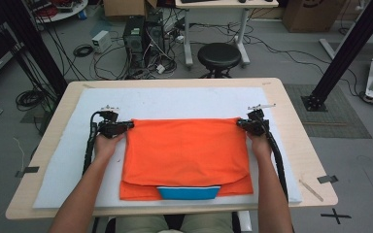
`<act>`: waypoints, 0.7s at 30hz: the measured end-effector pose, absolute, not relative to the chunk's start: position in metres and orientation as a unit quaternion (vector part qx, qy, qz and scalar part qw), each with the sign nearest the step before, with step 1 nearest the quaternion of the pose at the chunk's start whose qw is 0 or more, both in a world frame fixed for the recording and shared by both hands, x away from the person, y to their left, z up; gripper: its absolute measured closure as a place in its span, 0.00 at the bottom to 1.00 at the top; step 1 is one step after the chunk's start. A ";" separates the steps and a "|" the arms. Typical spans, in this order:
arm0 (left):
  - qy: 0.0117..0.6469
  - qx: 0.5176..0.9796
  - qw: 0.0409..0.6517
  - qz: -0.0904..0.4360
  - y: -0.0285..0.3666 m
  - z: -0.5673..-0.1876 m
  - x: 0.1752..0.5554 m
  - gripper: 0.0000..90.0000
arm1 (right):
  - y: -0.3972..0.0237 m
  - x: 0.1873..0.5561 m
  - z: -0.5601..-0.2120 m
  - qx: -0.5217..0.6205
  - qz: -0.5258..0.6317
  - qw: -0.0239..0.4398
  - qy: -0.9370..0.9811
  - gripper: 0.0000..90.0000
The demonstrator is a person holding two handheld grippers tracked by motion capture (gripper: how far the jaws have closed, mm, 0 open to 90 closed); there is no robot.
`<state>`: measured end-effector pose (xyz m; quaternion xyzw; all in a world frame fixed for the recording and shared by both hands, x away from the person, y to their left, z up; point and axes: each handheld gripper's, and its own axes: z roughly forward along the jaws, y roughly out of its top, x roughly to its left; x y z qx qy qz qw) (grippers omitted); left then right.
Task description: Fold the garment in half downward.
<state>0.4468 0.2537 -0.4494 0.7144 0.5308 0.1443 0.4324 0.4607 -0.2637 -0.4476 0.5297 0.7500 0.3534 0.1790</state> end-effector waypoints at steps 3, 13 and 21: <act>0.540 0.692 0.453 0.156 0.252 -0.445 0.448 0.96 | -0.266 0.463 -0.444 0.536 0.363 0.202 0.735 0.99; 0.535 0.680 0.469 0.177 0.241 -0.442 0.463 0.95 | -0.272 0.470 -0.434 0.534 0.377 0.260 0.711 0.98; 0.512 0.677 0.496 0.183 0.242 -0.435 0.451 0.50 | -0.271 0.467 -0.433 0.537 0.396 0.255 0.700 0.52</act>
